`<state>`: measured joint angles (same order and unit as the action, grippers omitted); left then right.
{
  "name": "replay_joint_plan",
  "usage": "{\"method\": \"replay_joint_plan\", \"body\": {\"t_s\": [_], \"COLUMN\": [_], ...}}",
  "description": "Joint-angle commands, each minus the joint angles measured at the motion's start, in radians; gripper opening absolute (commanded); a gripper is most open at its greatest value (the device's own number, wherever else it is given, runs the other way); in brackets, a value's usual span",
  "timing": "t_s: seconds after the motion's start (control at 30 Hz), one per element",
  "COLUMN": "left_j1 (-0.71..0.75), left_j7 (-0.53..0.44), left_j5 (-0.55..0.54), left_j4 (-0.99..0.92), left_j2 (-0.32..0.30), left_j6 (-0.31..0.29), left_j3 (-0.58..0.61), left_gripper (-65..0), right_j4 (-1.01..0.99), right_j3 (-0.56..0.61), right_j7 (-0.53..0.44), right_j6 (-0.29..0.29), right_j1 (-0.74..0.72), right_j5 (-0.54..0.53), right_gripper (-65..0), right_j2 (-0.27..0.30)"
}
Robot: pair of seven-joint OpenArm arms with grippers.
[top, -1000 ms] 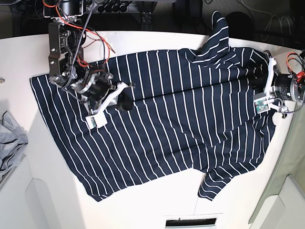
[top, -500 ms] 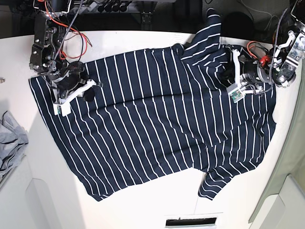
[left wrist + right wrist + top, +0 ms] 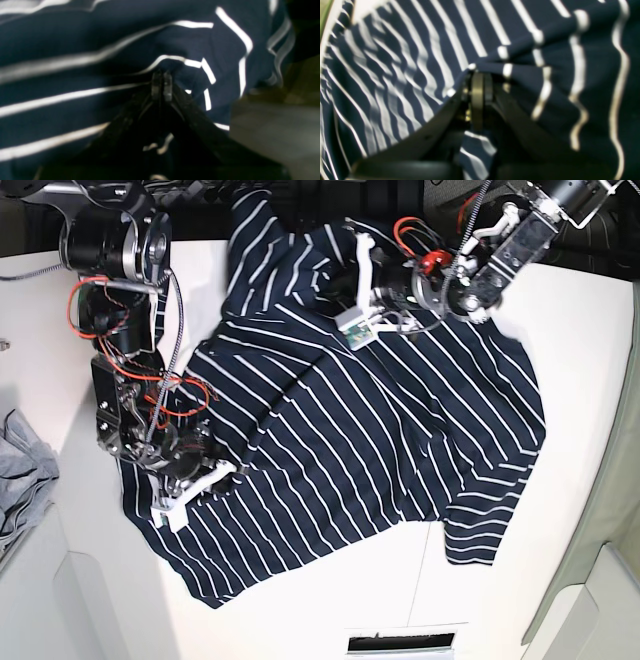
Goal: Layout the t-shirt on the table in an organized manner, then fold the t-shirt properly
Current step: 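Grasp the shirt edges with both grippers and lift them up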
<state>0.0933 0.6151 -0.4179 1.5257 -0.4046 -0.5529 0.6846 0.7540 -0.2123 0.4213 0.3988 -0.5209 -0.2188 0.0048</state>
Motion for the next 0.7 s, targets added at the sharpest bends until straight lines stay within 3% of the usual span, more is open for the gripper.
{"method": "replay_joint_plan", "body": {"t_s": [0.0,0.13,0.23,0.33,0.47,0.57,0.67], "left_j1": [0.003,-0.008,-0.045,-0.084,-0.092,-0.093,-0.105], "left_j7": [0.023,0.021,0.048,0.053,0.024,0.01,0.01], "left_j5": [0.048,0.127,0.114,0.092,0.072,0.034,-0.01], "left_j4": [0.003,0.003,0.004,0.016,0.089,0.161,0.219], "left_j2": [0.03,0.139,0.158,0.13,0.043,-0.019,-0.053], "left_j6": [0.027,0.056,0.056,0.055,0.055,0.055,0.031], "left_j3": [0.024,0.064,0.06,0.06,0.037,-0.032,-0.141], "left_gripper": [-65.0,-65.0,-65.0,-65.0,-65.0,-65.0,-65.0], "right_j4": [0.001,-0.003,0.033,0.114,0.341,0.516,0.585], "right_j3": [0.02,0.108,0.14,0.14,0.139,0.14,0.14], "right_j7": [-0.018,-0.013,0.011,0.086,0.232,0.333,0.351], "right_j6": [0.013,0.013,0.013,0.023,0.05,0.054,0.054], "right_j1": [-0.043,-0.072,-0.068,-0.053,0.033,0.127,0.222], "right_j5": [0.0,0.044,0.043,0.023,-0.047,-0.133,-0.184], "right_gripper": [-65.0,-65.0,-65.0,-65.0,-65.0,-65.0,-65.0], "right_j2": [-0.014,-0.062,-0.072,-0.066,-0.063,-0.063,-0.064]}}
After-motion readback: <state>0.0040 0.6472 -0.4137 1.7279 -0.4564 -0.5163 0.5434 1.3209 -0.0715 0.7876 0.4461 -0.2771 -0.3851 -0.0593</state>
